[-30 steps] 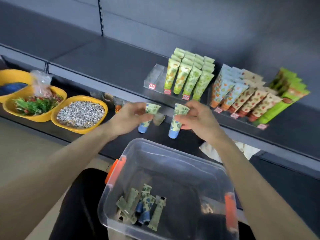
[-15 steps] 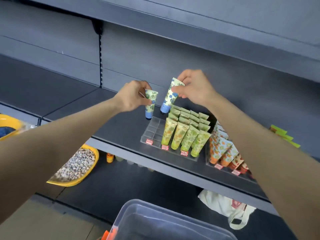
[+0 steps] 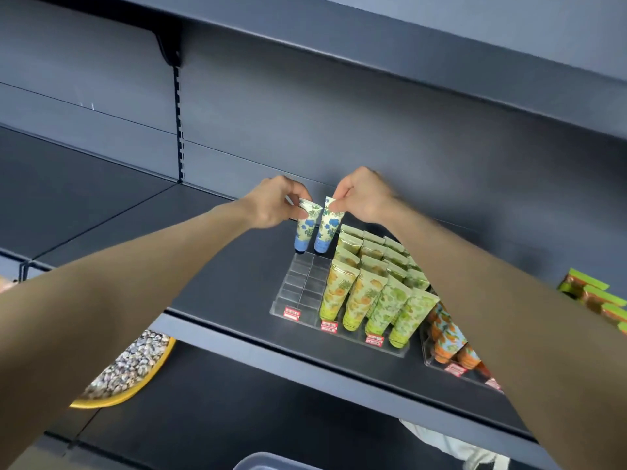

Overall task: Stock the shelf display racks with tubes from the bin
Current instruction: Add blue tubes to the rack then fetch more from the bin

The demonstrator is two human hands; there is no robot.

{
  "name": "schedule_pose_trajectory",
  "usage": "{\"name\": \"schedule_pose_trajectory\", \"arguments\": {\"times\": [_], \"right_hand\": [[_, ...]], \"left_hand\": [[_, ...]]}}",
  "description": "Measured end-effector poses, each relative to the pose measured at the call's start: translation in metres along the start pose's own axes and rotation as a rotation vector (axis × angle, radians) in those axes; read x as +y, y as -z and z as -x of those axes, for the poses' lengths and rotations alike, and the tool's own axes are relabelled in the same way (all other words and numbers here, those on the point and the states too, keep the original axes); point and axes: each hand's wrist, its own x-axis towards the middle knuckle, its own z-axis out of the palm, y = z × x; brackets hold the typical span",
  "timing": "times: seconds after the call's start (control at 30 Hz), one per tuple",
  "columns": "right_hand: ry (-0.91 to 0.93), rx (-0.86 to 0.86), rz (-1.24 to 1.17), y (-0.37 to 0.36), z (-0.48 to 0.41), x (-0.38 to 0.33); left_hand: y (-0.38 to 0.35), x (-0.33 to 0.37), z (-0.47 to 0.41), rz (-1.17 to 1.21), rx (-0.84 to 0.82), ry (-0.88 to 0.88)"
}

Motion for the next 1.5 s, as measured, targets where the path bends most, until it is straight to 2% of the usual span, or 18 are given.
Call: {"name": "schedule_pose_trajectory", "arguments": {"times": [0.57, 1.5], "right_hand": [[-0.031, -0.106, 0.224, -0.024, -0.011, 0.01], [-0.04, -0.111, 0.19, -0.012, -0.007, 0.008]], "left_hand": [[-0.015, -0.017, -0.016, -0.072, -0.198, 0.004], [-0.009, -0.006, -0.013, -0.107, -0.187, 0.074]]}}
